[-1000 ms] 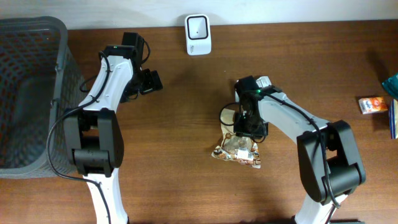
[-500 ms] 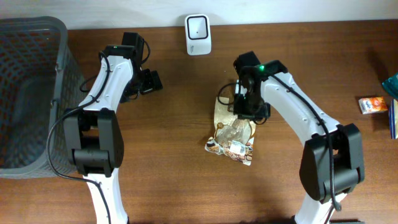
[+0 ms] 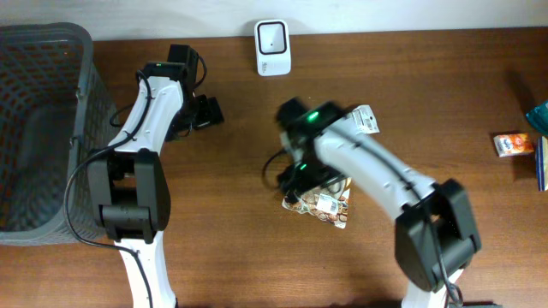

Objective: Scan the item barcode

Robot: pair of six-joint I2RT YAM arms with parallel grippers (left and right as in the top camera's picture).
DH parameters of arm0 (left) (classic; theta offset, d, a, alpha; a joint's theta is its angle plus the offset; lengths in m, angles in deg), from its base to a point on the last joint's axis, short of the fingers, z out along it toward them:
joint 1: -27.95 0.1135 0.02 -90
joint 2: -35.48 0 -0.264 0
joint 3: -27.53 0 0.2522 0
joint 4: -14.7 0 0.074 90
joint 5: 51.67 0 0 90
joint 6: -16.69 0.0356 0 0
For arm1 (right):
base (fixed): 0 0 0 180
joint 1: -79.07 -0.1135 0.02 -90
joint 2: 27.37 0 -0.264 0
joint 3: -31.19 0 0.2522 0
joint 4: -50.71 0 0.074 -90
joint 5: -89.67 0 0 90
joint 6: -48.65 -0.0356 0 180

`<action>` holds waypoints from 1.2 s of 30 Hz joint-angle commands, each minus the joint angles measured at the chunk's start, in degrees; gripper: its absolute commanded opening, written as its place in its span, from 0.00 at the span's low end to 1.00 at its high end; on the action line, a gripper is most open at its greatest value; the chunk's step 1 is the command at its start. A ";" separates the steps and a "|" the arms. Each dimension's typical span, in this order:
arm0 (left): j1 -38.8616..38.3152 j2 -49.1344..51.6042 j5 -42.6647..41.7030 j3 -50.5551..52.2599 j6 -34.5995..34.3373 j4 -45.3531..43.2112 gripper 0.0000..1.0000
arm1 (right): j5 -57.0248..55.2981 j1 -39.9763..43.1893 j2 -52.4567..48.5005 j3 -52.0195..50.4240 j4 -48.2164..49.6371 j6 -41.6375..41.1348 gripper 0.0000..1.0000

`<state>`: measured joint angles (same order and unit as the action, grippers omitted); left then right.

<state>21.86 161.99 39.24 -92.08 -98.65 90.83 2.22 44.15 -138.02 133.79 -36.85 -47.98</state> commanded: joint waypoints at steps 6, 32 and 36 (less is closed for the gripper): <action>-0.13 -1.70 0.42 0.24 0.13 0.07 0.99 | -17.44 -14.40 -0.33 -6.49 8.44 1.68 0.99; -0.13 -1.70 0.42 0.24 0.13 0.07 0.99 | -30.77 -11.85 -0.42 -18.18 23.19 -3.30 0.91; -0.13 -1.70 0.42 0.24 0.13 0.09 0.99 | -27.15 -9.18 -0.42 -18.25 23.98 -3.28 0.90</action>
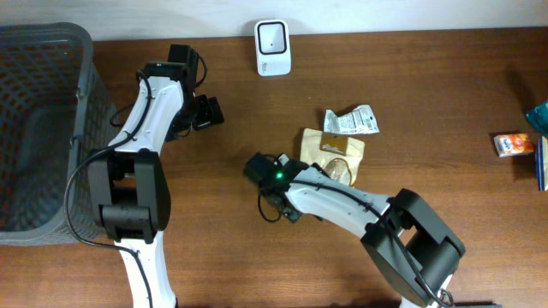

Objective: Scan the item barcode

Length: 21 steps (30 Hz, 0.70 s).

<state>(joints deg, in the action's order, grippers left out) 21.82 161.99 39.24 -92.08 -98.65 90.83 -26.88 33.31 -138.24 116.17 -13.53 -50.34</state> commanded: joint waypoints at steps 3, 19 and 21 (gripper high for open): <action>-0.09 -1.70 0.42 0.24 0.13 0.07 0.99 | 2.80 2.80 -0.20 -1.92 2.67 -0.92 0.61; -0.09 -1.70 0.42 0.24 0.13 0.09 0.99 | 4.11 3.10 -0.13 0.76 2.10 -5.11 0.15; -0.09 -1.70 0.42 0.24 0.13 0.07 0.99 | 4.07 3.10 -0.11 3.30 -0.22 -6.36 0.10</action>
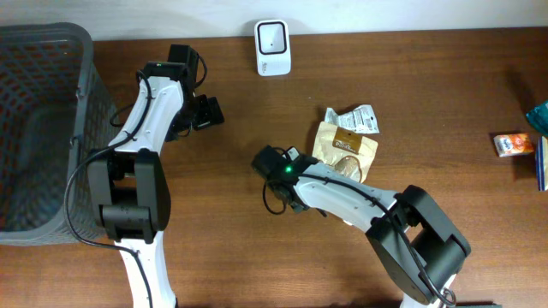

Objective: Scan the item barcode

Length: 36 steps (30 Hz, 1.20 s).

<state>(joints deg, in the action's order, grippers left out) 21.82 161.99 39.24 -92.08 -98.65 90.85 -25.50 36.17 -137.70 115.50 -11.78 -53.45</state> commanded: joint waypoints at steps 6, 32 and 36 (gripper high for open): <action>-0.09 -1.70 0.42 0.24 0.13 0.07 0.99 | 2.73 0.22 -0.63 10.38 -8.15 -3.43 0.04; -0.09 -1.70 0.42 0.24 0.13 0.07 0.99 | 6.49 0.28 -0.74 1.33 1.36 -3.43 0.34; -0.09 -1.70 0.42 0.24 0.13 0.04 0.99 | 3.82 0.28 -0.74 -0.63 3.69 -3.45 0.31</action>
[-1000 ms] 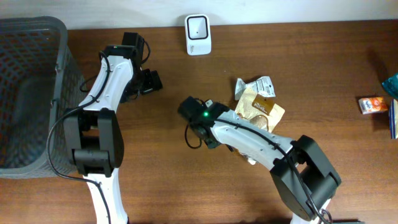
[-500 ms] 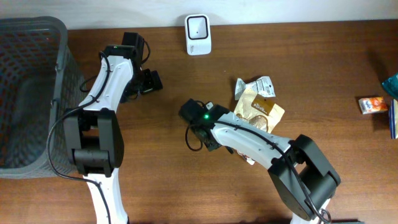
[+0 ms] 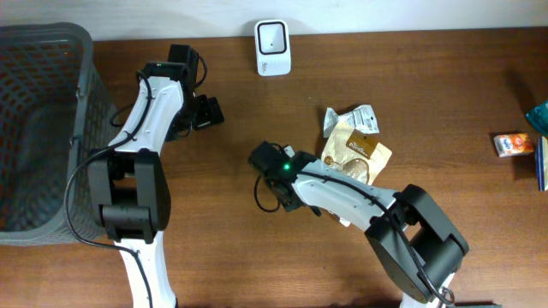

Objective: Scan the item barcode

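Observation:
A golden snack pouch (image 3: 358,151) hangs tilted just right of the table's middle, its lower edge behind my right arm. My right gripper (image 3: 342,169) seems shut on that lower edge, though the white forearm covers most of the fingers. The white barcode scanner (image 3: 272,36) stands at the far edge of the table, well to the upper left of the pouch. My left gripper (image 3: 210,111) rests at the upper left, away from both, and its jaws are too dark to read.
A crumpled silver wrapper (image 3: 353,118) lies just behind the pouch. A small orange carton (image 3: 512,144) and a teal packet (image 3: 540,115) sit at the right edge. A large grey basket (image 3: 79,103) fills the left side.
The pouch has shifted a little to the right and turned clockwise, its right corner now sticking out. My right elbow has moved slightly. The left arm is unchanged.
At first the pouch lay flat near the front under my right arm. Then it was up beside the silver wrapper, with my arm folded low to the left. It has stayed there since, turning a little at each moment. The left arm never moved.

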Robot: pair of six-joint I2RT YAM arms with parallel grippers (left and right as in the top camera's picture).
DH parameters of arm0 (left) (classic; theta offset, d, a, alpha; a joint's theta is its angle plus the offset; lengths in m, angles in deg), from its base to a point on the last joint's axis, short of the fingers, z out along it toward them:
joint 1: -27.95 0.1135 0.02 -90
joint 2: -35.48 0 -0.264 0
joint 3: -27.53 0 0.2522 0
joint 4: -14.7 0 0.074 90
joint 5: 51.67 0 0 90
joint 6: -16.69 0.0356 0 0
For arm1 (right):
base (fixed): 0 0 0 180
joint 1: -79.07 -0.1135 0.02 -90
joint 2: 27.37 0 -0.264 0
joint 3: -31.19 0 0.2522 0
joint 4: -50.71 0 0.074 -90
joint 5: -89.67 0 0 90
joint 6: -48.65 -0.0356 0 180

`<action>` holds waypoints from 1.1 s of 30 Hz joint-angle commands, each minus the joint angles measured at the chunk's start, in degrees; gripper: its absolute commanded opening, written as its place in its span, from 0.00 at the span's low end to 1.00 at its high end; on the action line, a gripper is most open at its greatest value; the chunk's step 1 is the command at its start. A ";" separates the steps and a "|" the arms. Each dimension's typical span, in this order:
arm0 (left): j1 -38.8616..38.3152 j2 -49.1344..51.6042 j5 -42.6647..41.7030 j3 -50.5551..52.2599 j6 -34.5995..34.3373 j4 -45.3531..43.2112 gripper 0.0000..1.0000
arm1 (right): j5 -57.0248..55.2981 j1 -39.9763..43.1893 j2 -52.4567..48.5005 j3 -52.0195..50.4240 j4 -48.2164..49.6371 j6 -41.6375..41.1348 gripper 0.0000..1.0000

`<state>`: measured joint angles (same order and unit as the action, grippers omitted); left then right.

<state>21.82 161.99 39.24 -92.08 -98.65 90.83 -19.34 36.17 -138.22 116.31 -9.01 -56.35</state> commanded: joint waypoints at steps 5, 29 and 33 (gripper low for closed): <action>-0.09 -1.70 0.42 0.24 0.13 0.09 0.99 | -6.95 0.28 -0.22 -1.44 1.46 -0.55 0.19; -0.09 -1.70 0.42 0.24 0.13 0.09 0.99 | 18.14 0.28 13.25 20.94 -11.10 -6.91 0.04; -0.09 -1.70 0.42 0.24 0.13 0.09 0.99 | 23.41 0.28 16.74 21.44 -11.10 -6.93 0.04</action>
<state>21.82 161.99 39.24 -92.08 -98.65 90.85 -2.02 36.17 -124.63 136.46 -19.96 -62.60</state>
